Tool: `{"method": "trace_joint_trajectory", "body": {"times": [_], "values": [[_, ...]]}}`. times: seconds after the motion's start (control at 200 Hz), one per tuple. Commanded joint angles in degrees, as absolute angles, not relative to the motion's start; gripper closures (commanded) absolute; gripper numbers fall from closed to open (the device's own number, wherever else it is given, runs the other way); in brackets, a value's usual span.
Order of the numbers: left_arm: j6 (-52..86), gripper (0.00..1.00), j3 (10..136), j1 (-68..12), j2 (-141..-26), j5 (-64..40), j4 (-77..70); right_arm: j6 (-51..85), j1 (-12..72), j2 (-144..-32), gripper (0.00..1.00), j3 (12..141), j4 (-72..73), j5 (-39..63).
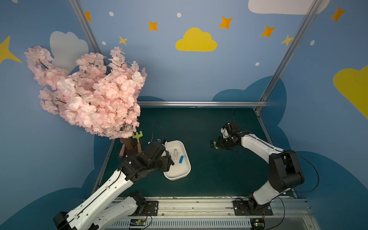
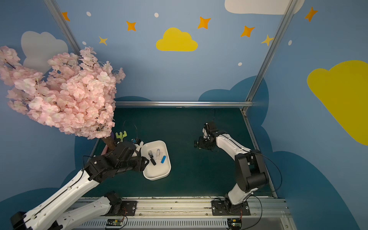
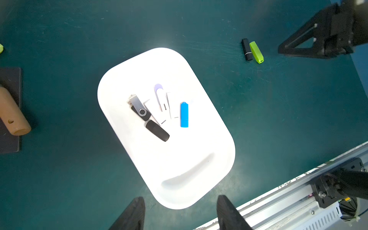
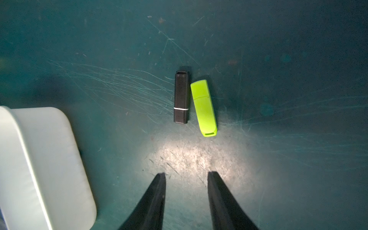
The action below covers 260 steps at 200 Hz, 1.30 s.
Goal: Put the usb flash drive into the storage box
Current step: Pick up the USB flash from the center of the board.
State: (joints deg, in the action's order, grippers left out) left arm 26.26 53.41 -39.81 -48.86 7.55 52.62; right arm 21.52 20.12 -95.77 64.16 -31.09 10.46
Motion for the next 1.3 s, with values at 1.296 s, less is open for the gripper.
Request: {"method": "trace_joint_trajectory", "body": {"times": [1.296], "values": [[24.6, 0.37, 52.9, -33.7, -47.0, 6.1, 51.3, 11.9, 25.4, -122.5, 0.72, 90.4, -51.2, -4.8]]}}
